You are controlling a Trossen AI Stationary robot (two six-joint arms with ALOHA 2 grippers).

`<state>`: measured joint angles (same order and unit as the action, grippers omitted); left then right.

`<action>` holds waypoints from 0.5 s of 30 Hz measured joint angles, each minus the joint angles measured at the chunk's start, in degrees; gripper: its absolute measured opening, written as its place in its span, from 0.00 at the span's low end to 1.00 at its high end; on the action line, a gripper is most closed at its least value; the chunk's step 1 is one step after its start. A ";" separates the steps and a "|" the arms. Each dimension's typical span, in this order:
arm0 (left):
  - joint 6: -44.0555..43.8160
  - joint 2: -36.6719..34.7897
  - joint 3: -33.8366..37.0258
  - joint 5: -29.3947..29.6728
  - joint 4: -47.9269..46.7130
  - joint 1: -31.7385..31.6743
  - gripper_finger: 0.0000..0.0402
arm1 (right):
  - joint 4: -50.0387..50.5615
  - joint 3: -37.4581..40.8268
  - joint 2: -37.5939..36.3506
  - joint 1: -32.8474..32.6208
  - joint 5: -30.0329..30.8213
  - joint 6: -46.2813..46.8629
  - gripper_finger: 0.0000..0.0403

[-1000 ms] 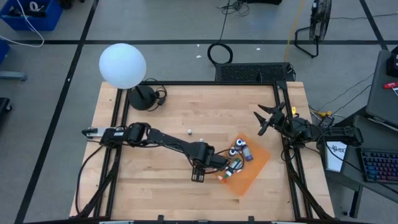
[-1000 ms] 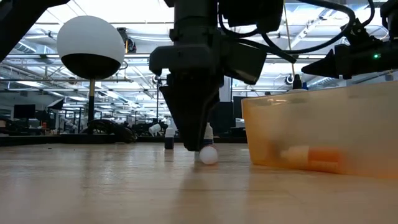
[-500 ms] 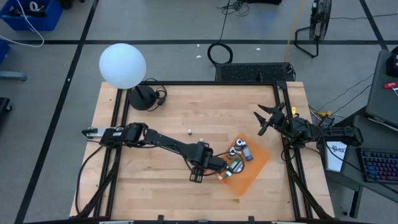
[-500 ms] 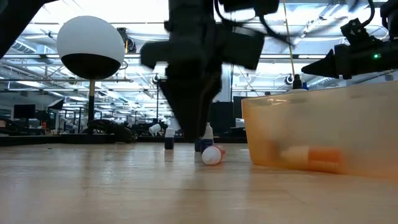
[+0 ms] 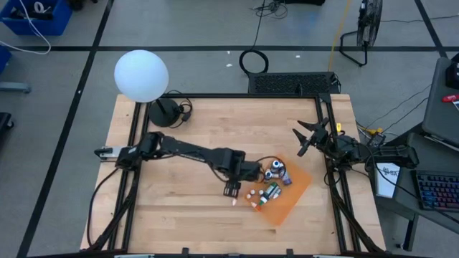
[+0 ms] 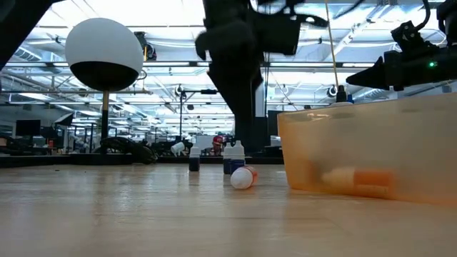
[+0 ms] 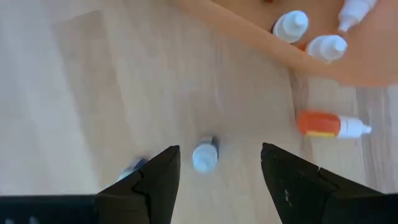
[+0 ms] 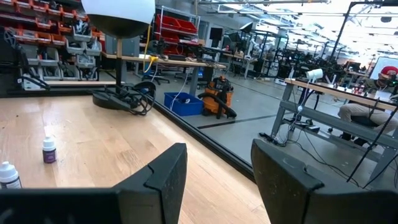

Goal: Pick & Place food coloring
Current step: Put the bottom small blue food coloring bottle into the orange bin

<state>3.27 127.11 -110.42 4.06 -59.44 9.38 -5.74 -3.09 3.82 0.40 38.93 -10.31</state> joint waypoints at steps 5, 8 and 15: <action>0.47 0.16 4.30 -5.40 3.42 -2.71 0.56 | 0.00 0.00 -0.01 -0.01 0.01 0.00 0.41; 0.04 0.16 6.76 -5.86 4.39 -3.33 0.56 | 0.00 0.01 -0.01 -0.02 0.01 0.01 0.41; -0.11 0.18 9.05 -6.07 6.35 -3.27 0.56 | 0.00 0.00 -0.01 0.00 0.00 -0.01 0.41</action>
<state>3.15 127.29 -101.37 -2.01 -53.09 6.11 -5.74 -3.09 3.81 0.40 38.93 -10.32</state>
